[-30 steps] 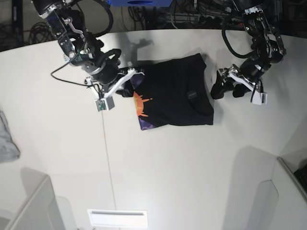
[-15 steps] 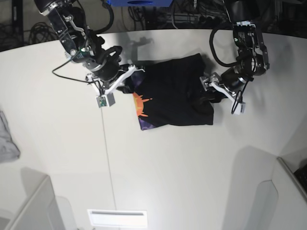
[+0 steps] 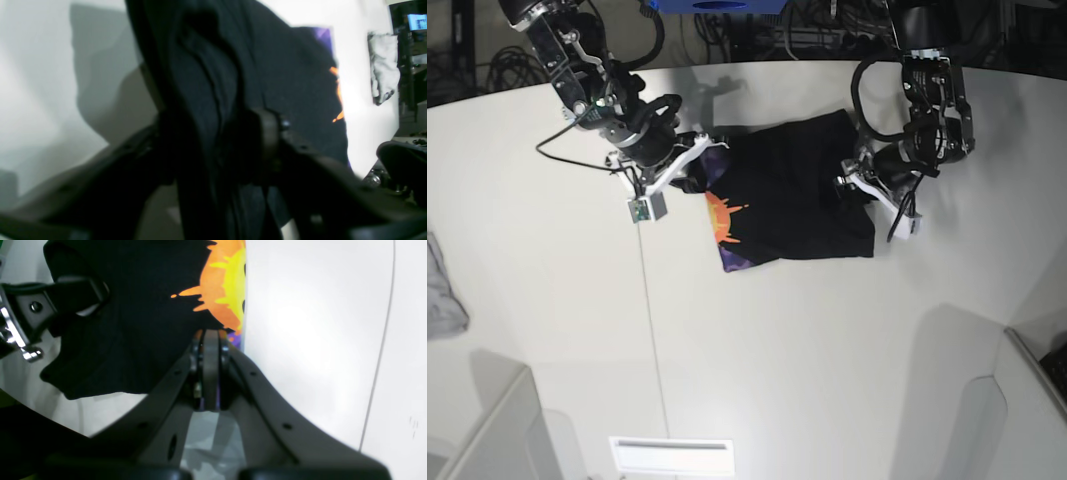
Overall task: Fold the T-shirt properly
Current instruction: 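Grasp the bundle edge with the left gripper and rotate it, then push the bundle square with the left gripper and release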
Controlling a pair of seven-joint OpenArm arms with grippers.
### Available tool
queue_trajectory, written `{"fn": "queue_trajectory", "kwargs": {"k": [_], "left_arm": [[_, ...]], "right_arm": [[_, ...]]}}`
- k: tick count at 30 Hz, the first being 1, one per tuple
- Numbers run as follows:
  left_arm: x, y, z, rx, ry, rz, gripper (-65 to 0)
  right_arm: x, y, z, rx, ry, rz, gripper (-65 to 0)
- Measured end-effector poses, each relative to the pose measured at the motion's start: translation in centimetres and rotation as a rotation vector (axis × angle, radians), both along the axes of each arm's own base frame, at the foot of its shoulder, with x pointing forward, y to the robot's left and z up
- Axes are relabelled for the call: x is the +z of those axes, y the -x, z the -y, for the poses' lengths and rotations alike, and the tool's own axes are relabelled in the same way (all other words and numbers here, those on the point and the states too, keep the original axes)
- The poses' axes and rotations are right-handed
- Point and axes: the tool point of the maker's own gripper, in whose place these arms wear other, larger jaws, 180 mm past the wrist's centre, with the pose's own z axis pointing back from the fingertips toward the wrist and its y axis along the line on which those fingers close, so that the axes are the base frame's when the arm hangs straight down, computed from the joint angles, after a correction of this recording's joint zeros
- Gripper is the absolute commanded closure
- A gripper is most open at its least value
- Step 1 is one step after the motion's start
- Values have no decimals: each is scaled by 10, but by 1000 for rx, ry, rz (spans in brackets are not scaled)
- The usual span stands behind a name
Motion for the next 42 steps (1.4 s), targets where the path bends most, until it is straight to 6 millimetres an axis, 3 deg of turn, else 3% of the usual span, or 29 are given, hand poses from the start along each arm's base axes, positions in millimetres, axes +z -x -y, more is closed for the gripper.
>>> {"fn": "queue_trajectory", "kwargs": {"k": [4,9,18,30,39,42], "left_arm": [[-1,1,-1,1,-3,-4,0],[-1,1,-4,-5,-13,-5,0],[-7,17,22,-270,-110,-18,0],[-1,10,28,-618,-320,10,0],[2,7,64,-906,-449,63,0],[1,0,64,-977,-549,101,0]], "right_arm": [[3,-5,12,-69,-18,41,0],[-5,-1,41,-152,13,24,0],[-19,16,81,-261,57,-27,0],[-30,35,87,-317,42,-82,0],[-39,55,113,-459,43,-132,0],[-43,64,117,-498,39,-156,0]]}}
